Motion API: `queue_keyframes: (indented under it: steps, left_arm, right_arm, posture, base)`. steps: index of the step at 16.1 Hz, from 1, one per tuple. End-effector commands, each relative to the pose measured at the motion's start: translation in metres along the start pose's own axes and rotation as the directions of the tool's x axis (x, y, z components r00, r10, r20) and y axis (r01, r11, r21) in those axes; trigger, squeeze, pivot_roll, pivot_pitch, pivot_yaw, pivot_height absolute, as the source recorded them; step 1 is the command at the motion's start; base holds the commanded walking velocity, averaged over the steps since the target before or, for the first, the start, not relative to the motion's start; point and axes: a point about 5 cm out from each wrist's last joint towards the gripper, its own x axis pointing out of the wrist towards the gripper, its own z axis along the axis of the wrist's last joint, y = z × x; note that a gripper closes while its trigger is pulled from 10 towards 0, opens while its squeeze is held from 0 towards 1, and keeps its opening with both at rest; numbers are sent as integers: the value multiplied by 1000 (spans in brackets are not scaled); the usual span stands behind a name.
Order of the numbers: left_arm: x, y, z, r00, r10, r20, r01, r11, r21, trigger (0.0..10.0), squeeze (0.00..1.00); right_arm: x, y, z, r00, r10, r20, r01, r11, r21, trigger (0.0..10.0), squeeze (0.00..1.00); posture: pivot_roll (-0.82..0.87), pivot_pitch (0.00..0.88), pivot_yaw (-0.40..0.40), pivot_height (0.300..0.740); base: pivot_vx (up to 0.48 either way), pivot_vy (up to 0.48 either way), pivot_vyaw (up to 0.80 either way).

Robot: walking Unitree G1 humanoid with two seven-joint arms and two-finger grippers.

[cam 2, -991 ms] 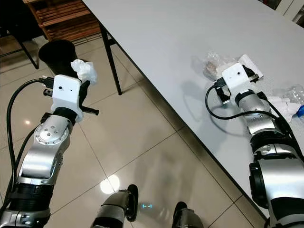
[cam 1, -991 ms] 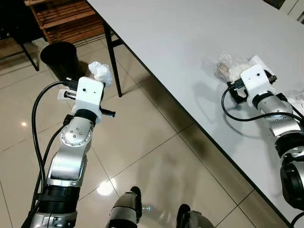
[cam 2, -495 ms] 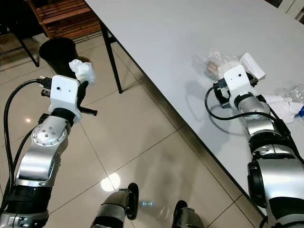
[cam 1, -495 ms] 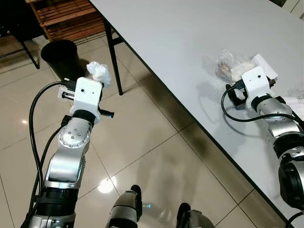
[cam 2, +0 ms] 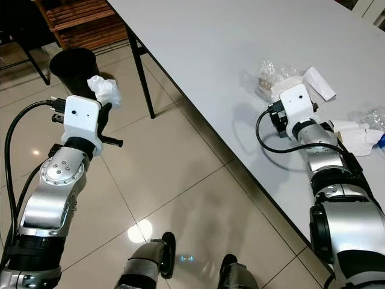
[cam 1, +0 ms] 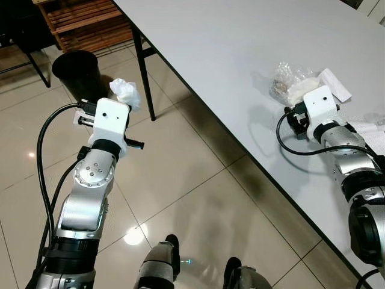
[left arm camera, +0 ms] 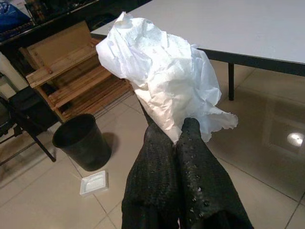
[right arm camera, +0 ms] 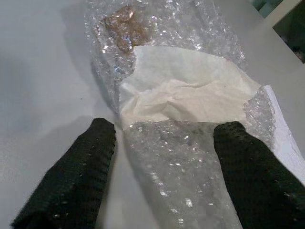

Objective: Picking trash to rubbish bin

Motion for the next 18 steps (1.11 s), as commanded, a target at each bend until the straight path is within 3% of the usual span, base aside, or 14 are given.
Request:
queue_keyframes:
  steps: [1, 13, 18]
  left_arm:
    - [-3, 1, 3, 1000, -7, 6, 7, 1000, 6, 0, 0]
    - [-3, 4, 3, 1000, -4, 6, 4, 1000, 14, 0, 0]
    - [0, 0, 4, 1000, -12, 9, 12, 1000, 7, 0, 0]
  right_arm:
    - [-6, 11, -23, 995, 42, -88, -41, 999, 11, 0, 0]
    - [-7, 18, -29, 994, 33, -102, -31, 999, 20, 0, 0]
    - [-11, 12, -34, 994, 15, -108, -10, 999, 43, 0, 0]
  posture:
    - [599, 285, -6, 740]
    - [605, 273, 1, 740]
    - [588, 269, 1, 740]
  base:
    - [0, 0, 0]
    - [0, 0, 0]
    - [0, 0, 0]
